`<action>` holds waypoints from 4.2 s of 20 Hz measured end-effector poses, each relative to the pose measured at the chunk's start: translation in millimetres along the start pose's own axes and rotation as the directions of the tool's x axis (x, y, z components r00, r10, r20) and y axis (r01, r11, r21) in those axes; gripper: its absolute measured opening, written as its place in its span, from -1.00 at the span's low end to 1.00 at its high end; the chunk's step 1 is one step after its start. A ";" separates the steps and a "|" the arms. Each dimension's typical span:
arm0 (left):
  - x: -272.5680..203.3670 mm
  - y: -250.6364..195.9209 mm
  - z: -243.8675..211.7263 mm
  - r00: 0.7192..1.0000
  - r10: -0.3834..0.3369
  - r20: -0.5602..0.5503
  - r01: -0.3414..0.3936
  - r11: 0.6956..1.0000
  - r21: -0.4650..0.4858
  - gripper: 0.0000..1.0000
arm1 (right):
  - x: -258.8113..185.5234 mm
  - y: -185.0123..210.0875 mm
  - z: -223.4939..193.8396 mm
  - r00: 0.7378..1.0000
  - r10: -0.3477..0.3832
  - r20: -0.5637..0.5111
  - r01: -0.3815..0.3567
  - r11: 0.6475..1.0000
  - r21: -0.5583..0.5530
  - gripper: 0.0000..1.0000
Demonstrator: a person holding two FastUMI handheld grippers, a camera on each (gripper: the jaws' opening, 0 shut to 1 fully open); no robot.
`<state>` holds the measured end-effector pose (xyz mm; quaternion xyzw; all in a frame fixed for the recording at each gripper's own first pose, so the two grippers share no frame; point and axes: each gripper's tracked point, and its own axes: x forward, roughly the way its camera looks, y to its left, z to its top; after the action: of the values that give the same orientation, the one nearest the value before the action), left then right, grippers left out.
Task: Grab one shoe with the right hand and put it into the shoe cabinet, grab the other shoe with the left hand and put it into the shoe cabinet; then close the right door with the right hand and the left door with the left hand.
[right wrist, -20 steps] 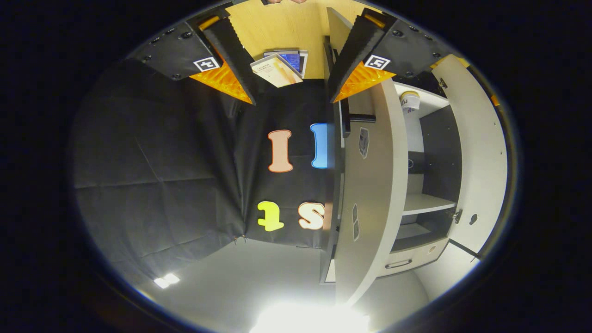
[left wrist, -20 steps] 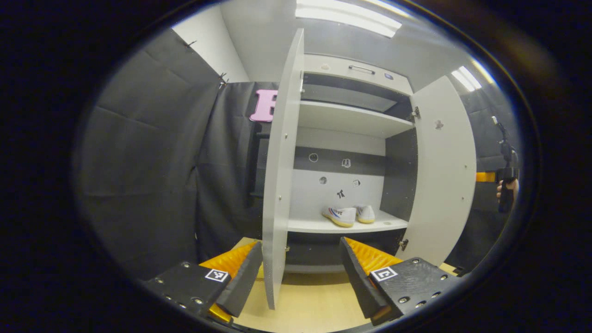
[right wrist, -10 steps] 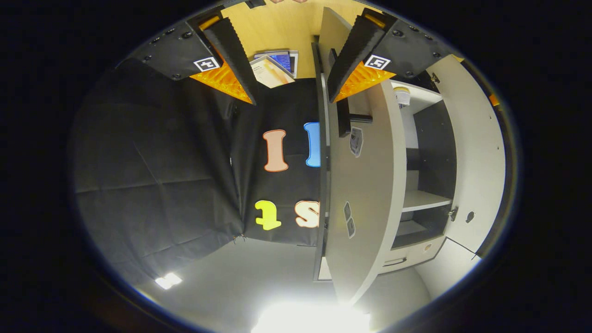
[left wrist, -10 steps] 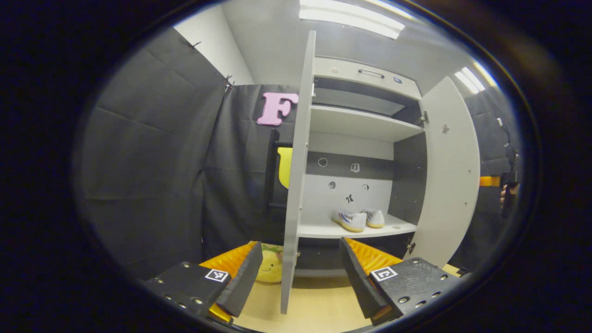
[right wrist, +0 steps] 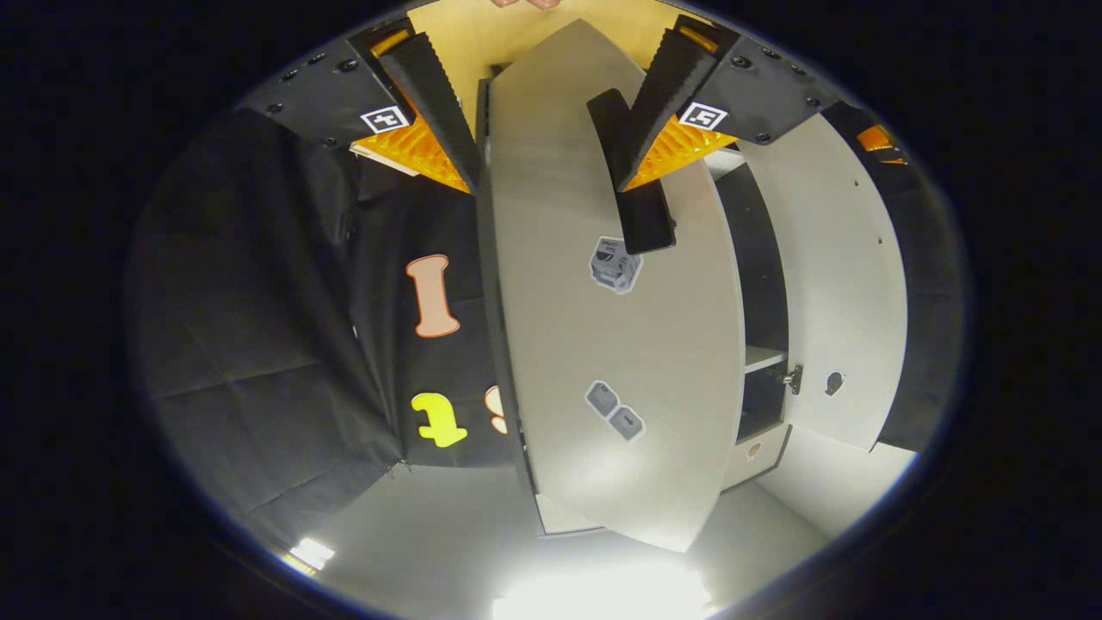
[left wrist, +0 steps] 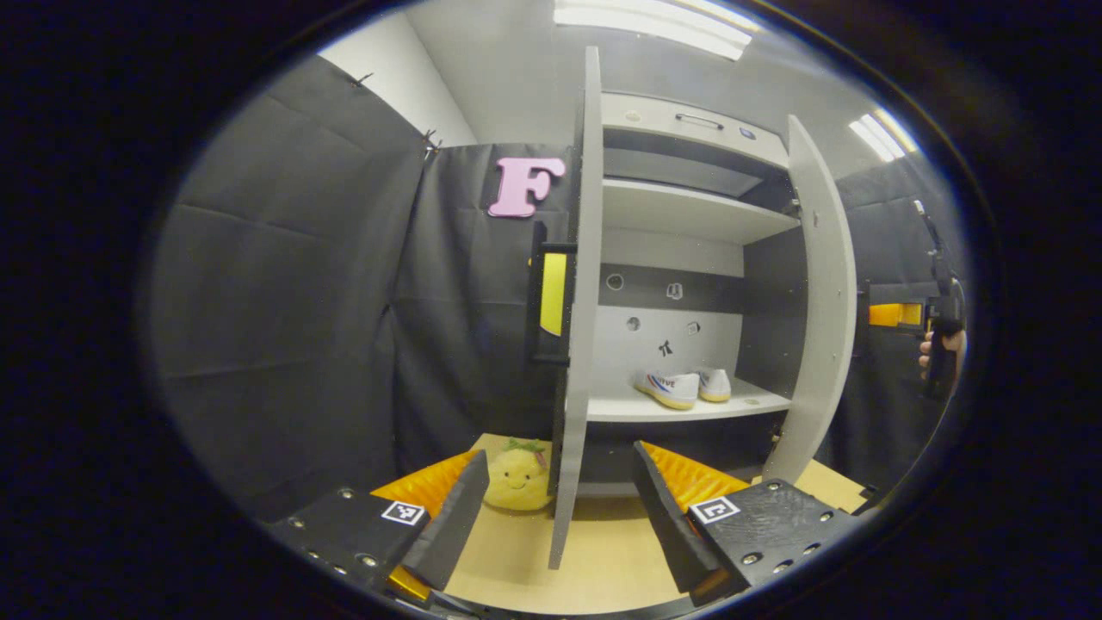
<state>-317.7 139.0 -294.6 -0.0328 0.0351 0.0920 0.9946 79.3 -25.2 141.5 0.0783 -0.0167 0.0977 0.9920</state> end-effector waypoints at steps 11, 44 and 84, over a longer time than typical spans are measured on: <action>-6.3 84.0 27.7 0.991 0.129 0.015 -0.129 0.992 0.002 1.00 | 1.1 12.1 -27.0 0.999 -0.025 -0.043 0.023 0.999 -0.035 0.95; 118.0 45.3 125.5 0.992 -0.118 0.031 0.118 0.993 -0.001 0.87 | -11.9 -65.0 -96.5 0.972 -0.171 -0.163 0.163 0.985 -0.058 0.96; 106.1 -3.4 114.2 0.968 -0.230 0.098 0.231 0.973 0.000 0.86 | -115.8 24.2 -34.9 0.955 -0.290 0.066 0.296 0.949 -0.109 0.96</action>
<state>-205.7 163.1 -188.8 -0.0377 -0.0179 -0.0223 0.9989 -38.4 -18.3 105.2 0.0237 -0.0349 -0.0536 0.9977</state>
